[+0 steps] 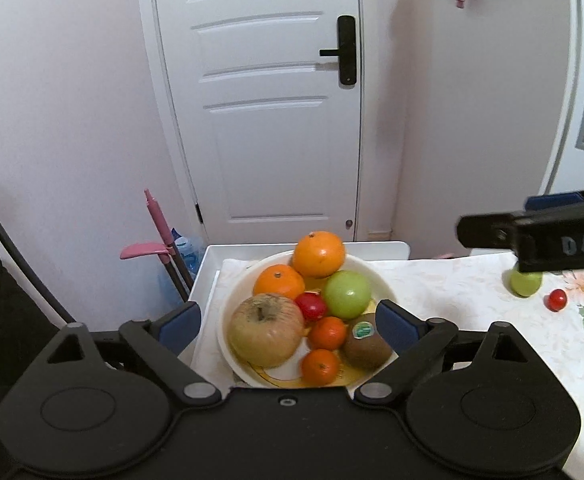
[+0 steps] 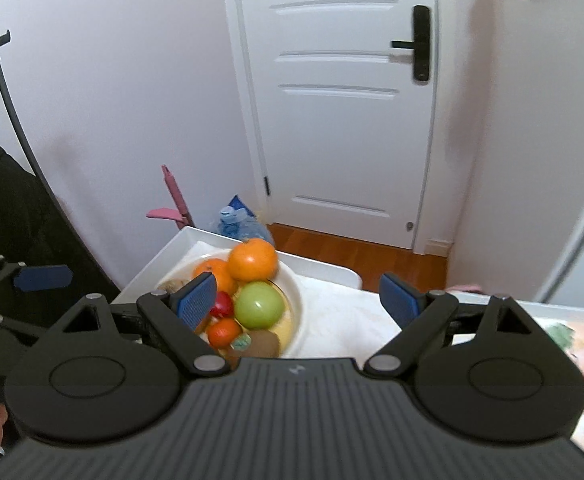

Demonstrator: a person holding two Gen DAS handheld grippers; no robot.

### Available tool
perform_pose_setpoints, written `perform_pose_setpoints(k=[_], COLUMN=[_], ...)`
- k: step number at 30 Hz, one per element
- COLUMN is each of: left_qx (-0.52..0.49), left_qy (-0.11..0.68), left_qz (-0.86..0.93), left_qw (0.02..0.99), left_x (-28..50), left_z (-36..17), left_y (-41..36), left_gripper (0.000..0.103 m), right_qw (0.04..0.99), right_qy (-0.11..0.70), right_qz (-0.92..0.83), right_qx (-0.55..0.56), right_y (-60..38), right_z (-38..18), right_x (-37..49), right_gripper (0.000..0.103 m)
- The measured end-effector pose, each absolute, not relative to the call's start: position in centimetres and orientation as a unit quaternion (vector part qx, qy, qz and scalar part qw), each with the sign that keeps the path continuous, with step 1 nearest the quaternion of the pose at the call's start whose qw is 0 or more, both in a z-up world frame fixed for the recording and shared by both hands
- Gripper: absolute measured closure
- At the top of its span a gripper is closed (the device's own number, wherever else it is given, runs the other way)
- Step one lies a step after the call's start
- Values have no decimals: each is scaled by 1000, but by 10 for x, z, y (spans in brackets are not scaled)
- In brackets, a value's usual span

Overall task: Organize fruits
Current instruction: 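Move both grippers back toward the green apple and last tomato, then grasp the green apple with the left gripper while the right gripper grasps the red tomato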

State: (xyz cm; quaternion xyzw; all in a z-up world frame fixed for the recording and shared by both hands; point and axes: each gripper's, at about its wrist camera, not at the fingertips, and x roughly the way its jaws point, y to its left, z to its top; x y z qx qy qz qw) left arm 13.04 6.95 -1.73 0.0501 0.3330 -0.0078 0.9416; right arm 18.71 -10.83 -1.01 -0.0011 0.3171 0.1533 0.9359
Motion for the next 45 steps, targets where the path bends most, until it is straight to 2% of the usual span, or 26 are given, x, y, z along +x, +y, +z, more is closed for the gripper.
perform_pose_setpoints(k=[10,24,40,45], left_qx=[53,96,138,144], left_qy=[320,320,361,376], left_qz=[-23,-77,-164,-189], left_qw=[946,939,907,896], left_x=[109,133,209,230], left_z=[-6,-22,-81,-103], left_y=[23,-78,-165,-184], left_gripper=[5,5,6,11], right_qw=[946,944,932,925], right_qy=[308,324,358,375], right_qz=[96,58,55,57], right_qx=[-7,0,-19,-12], right_y=[-171,-282,-354,-360], right_z=[-3,-33,-98,-118], right_x=[139,136,165,172], right_gripper=[0,0,3,6])
